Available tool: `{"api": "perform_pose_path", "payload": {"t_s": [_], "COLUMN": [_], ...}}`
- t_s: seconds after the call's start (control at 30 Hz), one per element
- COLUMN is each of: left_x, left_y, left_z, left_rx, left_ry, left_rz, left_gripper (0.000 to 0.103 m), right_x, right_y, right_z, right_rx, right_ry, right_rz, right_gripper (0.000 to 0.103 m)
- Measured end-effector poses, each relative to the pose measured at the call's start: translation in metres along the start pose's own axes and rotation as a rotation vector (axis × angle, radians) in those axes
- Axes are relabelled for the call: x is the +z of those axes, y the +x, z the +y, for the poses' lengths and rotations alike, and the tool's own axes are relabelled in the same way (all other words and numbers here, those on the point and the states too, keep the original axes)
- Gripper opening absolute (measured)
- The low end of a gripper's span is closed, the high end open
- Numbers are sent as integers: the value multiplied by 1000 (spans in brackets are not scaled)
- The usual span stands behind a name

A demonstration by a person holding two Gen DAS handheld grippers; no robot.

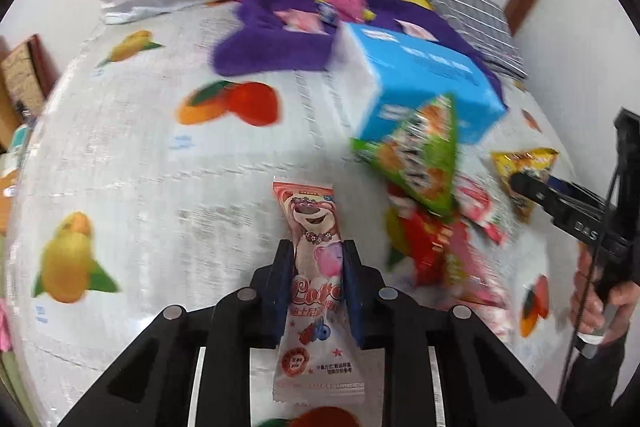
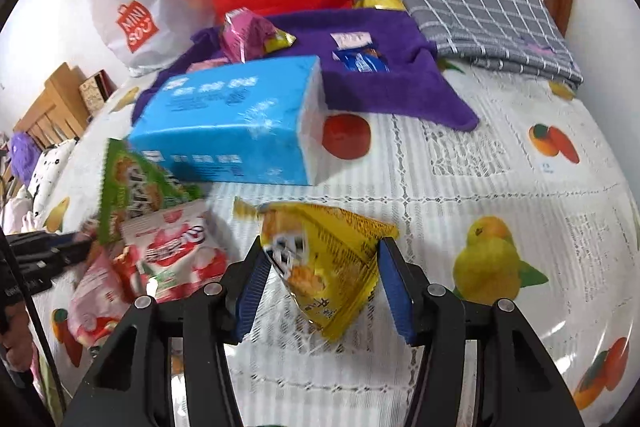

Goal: Organize snacks
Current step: 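Grasp a pink Lotso packet with the left tool while the right tool grasps a yellow chip bag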

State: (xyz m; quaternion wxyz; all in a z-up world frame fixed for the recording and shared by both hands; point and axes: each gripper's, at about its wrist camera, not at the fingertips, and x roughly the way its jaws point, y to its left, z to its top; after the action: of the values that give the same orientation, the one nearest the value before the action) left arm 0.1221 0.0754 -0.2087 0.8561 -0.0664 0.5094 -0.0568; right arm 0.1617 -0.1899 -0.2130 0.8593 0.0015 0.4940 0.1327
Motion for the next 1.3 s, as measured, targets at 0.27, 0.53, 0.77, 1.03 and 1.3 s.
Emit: {"api": "perform_pose_path", "payload": {"t_s": [0.27,0.53,0.77,1.03,1.3], "left_x": [-2,-2,-9,-10,-11], "left_y": [7,12,12,10,10], "left_z": [16,14,4,13,9], "left_rx": [52,68,121,66,97], "left_ry": [-21,12,94,58,79], "left_rz": [-54,-122,-175,-190,-188], "left_gripper": [25,25,25,25,25], "right_x": [-6,-5,-4,-2,-3], "right_y": [-2,12,16,20,20], "right_z": [-9,-3,2,7,9], "right_rx": [38,4,-37,-77,-96], "right_ry": [32,25,3,-32,-48], "right_rz": [-26,-77,-99,-83,-80], "right_gripper": [68,66,65,65,66]}}
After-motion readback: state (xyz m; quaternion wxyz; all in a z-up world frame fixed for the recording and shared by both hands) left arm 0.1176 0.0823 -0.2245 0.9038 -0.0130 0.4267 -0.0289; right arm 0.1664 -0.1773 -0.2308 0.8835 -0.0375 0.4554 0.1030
